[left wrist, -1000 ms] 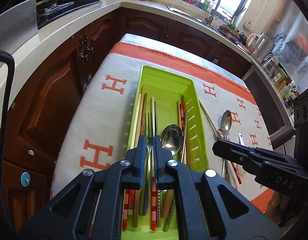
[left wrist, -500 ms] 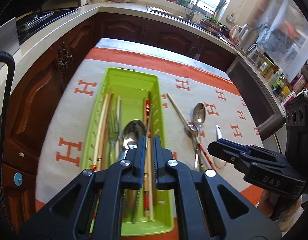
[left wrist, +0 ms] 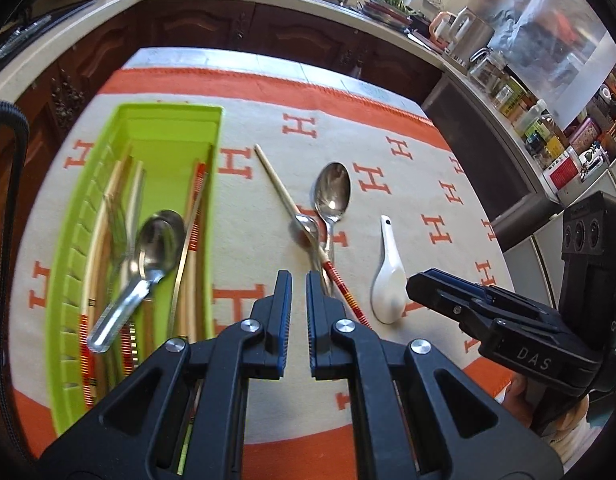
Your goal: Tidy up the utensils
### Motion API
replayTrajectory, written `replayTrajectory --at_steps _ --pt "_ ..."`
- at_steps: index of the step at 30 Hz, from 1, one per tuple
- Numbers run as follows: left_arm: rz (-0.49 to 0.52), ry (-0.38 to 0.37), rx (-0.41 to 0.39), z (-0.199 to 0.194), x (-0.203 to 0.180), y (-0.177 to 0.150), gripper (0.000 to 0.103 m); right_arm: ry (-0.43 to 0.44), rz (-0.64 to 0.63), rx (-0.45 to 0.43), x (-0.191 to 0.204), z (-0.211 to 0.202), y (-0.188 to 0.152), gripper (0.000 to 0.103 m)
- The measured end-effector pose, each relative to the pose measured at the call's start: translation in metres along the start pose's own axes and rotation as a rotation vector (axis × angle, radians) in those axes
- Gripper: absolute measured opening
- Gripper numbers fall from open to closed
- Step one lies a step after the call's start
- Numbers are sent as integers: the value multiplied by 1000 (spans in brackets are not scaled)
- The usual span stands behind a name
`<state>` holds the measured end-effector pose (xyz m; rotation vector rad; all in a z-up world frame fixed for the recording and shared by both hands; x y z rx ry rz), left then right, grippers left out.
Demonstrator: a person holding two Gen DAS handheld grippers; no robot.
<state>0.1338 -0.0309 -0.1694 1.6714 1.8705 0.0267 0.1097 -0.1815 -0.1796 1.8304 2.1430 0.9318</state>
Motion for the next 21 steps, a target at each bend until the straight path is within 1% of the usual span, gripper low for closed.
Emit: replayTrajectory --at_steps 6,11,21 --pt "-46 -14 57 35 -6 4 3 1 44 2 -29 0 -12 33" --pt "-95 -26 105 63 -9 7 4 1 64 1 -46 3 -15 33" --pt "-172 -15 127 97 -14 20 9 15 101 1 -72 11 -19 33"
Point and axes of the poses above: each gripper's, at about its wrist camera, not at the fingertips, and z roughly the way its jaws point, x to its left, y to its top, the point moved 7 cm from there along z, roughly the way its jaws point, and after that the axes turned 14 degrees about -z, right-handed, at the moved point
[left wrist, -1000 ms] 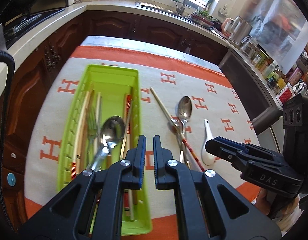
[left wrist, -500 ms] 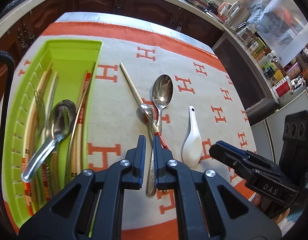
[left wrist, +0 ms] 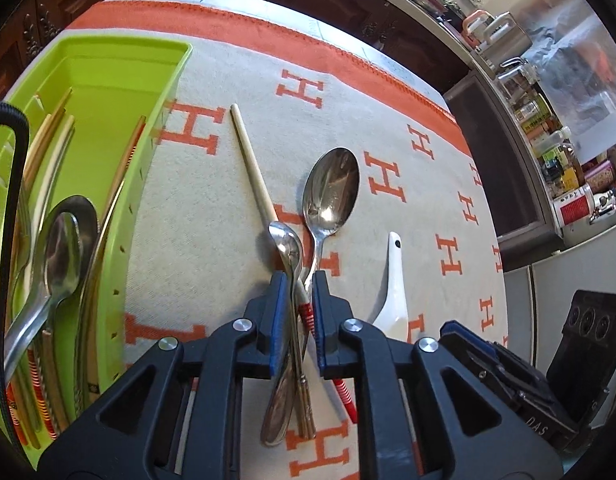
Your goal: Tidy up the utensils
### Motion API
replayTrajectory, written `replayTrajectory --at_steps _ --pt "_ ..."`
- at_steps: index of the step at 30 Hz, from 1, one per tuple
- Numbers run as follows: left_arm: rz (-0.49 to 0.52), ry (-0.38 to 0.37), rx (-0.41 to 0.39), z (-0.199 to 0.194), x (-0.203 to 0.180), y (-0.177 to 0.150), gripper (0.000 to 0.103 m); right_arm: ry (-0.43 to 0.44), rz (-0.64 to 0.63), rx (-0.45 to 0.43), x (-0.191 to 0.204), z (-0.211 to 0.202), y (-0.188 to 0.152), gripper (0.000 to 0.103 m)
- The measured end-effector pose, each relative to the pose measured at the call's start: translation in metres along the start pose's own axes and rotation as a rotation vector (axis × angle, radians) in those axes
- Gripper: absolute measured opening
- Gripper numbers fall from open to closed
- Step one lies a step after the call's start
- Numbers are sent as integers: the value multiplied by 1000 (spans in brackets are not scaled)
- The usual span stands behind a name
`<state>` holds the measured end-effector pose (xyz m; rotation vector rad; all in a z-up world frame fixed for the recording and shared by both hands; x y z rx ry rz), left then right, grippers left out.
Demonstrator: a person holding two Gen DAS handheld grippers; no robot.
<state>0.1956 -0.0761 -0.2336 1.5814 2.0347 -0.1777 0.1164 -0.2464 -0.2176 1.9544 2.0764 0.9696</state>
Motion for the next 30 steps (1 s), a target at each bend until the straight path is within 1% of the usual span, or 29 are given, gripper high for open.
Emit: replayTrajectory --at_steps 5,9,11,13,15,21,23,30 --pt "-38 2 3 14 -2 8 9 8 12 7 -6 6 -1 33" --pt "-58 -2 -26 17 -2 13 9 12 17 16 -10 12 -1 33" --pt "-67 -10 -43 15 -1 15 7 16 17 20 -10 15 -1 33" --pt "-76 -18 -60 13 0 17 3 24 12 24 -9 18 0 33" --pt "-69 -23 -74 11 -1 18 1 36 5 31 -7 23 1 33" --pt "-47 -52 -81 -1 -4 15 1 53 0 65 0 38 1 33" --pt "-35 -65 -80 -5 -5 13 1 52 -8 61 1 40 1 35" --pt "5 -110 -95 -22 -12 7 1 50 -62 59 20 55 6 35"
Point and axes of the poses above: each gripper's, at about its wrist camera, not at the fingertips, and z roughly the way its jaws point, x to its left, y to its top, the point moved 7 cm from there along z, roughly the way its jaws point, and after that the axes turned 14 degrees about -z, right-handed, at the moved point
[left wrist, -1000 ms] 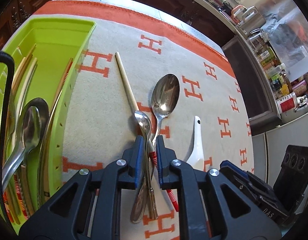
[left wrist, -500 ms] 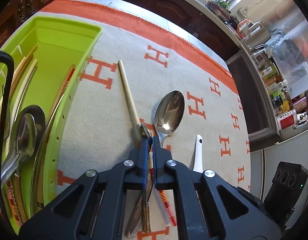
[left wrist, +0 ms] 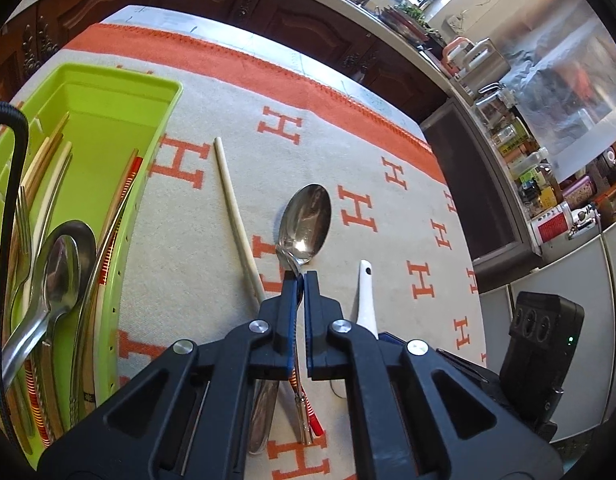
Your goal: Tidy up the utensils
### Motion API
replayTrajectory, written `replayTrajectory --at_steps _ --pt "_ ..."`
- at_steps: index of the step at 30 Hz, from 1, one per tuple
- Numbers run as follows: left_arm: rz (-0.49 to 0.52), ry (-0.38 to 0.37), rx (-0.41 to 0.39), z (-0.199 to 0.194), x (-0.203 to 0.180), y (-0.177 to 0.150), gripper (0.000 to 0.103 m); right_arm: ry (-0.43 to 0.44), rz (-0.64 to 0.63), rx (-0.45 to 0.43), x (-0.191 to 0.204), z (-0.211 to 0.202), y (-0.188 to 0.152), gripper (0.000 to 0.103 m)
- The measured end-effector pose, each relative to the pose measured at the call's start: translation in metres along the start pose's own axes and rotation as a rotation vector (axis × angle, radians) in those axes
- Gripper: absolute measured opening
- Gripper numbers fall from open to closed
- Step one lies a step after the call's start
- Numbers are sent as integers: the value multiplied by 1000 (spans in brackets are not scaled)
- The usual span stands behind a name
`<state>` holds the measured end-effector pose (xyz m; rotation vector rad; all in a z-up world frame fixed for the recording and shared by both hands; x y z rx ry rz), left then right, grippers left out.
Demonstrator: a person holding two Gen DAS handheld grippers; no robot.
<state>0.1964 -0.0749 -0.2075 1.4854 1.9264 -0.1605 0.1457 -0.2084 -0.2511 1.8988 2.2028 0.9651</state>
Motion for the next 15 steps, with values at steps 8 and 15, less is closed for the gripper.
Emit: replayTrajectory --at_steps 8,15 --pt "44 -62 -24 -15 -6 -4 1 21 -61 -13 28 11 3 9" --pt "105 -130 -67 -39 -19 -11 1 -6 -97 -26 45 4 5 6"
Point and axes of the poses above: each gripper's, at about its wrist camera, not at the fingertips, and z roughly the way its jaws point, x to its left, y to its top, the point moved 7 cm from there along z, roughly the way its jaws point, and after that the axes turned 14 degrees about -z, right-handed, at the moved point
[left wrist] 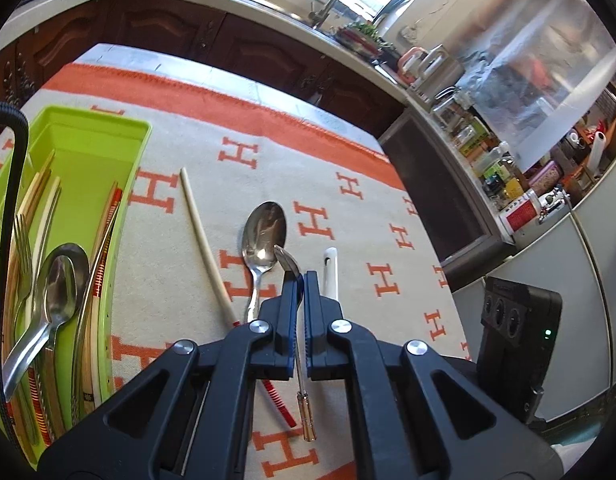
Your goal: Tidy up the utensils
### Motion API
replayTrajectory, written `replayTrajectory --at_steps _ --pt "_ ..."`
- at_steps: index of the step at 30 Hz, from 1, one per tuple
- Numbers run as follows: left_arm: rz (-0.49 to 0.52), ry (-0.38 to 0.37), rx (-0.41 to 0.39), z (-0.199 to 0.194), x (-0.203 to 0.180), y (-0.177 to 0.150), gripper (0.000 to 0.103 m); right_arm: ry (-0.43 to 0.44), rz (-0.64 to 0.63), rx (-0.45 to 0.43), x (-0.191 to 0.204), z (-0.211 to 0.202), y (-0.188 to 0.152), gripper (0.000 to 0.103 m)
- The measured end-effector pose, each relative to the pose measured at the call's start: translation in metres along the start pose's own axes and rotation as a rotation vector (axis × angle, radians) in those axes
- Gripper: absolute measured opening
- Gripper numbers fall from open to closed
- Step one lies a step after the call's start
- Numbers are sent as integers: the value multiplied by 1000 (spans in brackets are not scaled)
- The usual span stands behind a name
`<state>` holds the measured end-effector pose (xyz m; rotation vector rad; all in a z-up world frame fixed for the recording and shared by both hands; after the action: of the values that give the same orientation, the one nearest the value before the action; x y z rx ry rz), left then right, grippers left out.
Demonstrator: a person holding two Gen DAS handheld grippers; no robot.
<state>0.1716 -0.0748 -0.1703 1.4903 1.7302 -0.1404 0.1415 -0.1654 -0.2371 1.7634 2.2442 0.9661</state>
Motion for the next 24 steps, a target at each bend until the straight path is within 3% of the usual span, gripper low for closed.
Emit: replayTrajectory --at_steps 8,13,18,24 --pt "26 -34 -35 -40 -10 1 1 -21 -9 -57 -1 -41 4 6" --pt "31 -36 -79 -82 -11 5 1 -12 -63 -71 22 -59 13 6" --pt "42 33 -174 -146 2 19 1 36 -130 -89 64 -68 28 6" --pt "46 183 -231 -197 43 31 1 109 -182 -94 120 -61 50 6"
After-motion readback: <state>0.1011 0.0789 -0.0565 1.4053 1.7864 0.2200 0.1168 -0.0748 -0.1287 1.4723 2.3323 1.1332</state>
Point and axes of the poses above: each gripper's, at about its wrist camera, not at the fingertips, and z roughly the way its jaws point, x to its left, y to its top, the point moved 7 cm from there along z, roughly the way its jaws point, and after that the axes turned 14 degrees about -z, right-handed, at the moved point
